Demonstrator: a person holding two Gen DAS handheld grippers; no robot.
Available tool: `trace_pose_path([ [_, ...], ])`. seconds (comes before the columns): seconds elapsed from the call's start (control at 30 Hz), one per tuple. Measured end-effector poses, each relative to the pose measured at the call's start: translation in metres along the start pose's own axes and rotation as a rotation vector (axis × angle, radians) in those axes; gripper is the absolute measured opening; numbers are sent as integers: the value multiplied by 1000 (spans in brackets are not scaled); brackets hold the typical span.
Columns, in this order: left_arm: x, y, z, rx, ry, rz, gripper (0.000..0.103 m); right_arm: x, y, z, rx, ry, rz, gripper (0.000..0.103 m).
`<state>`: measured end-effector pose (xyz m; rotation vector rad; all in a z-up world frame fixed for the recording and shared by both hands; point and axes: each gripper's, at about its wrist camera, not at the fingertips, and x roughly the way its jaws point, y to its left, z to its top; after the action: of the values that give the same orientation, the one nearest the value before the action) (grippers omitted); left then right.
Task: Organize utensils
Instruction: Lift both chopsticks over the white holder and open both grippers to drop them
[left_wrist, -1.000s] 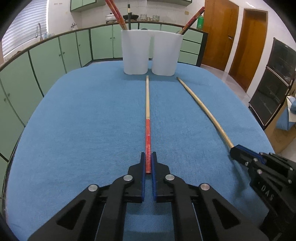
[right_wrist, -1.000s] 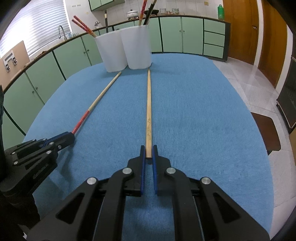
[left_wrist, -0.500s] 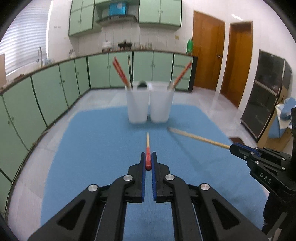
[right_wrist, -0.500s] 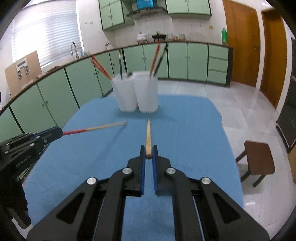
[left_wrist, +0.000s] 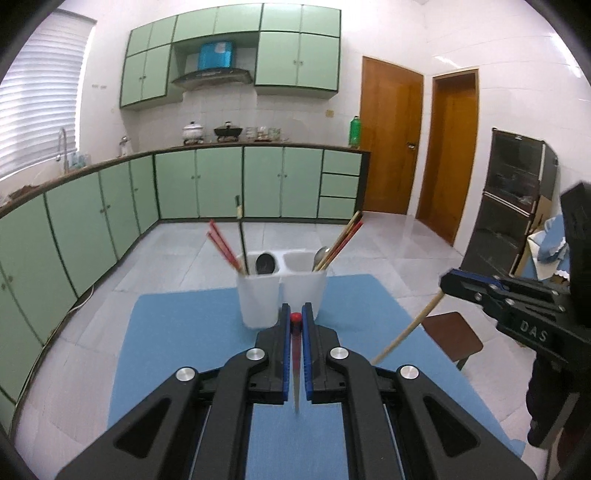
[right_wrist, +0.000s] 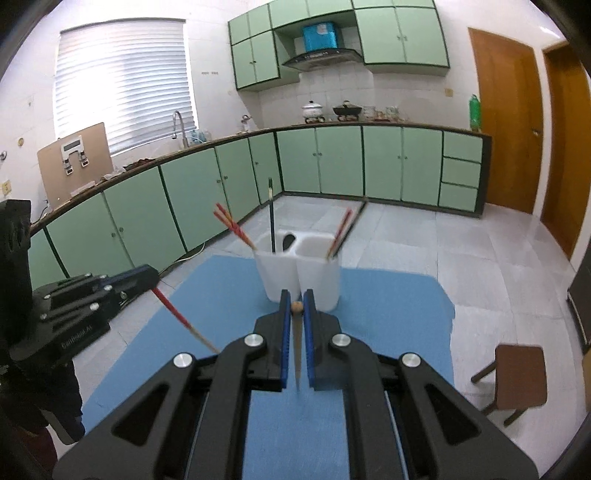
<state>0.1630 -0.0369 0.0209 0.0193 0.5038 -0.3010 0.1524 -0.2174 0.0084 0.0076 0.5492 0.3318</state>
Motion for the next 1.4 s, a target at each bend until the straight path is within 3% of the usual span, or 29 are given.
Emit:
trace_pose_path([
  [0.37, 6, 0, 54, 33, -72, -39, 6, 1, -2, 78, -49, -75, 34, 6],
  [0.73, 40, 9, 152, 57, -249, 32, 6, 39, -25, 178, -21, -258, -12, 6],
  [0.87, 74, 19, 156, 42, -230, 52, 6, 69, -36, 184, -2, -259, -24, 6],
  [1.13, 136, 31, 122, 9, -98, 66, 6, 134, -37, 156, -22, -143, -42, 7],
  [1.23, 144, 36, 110, -4, -63, 65, 7, 139, -33, 142, -38, -121, -73, 18],
  [1.4, 128, 45, 99, -17, -72, 67, 17, 113, -33, 125, -59, -173, -149, 38],
])
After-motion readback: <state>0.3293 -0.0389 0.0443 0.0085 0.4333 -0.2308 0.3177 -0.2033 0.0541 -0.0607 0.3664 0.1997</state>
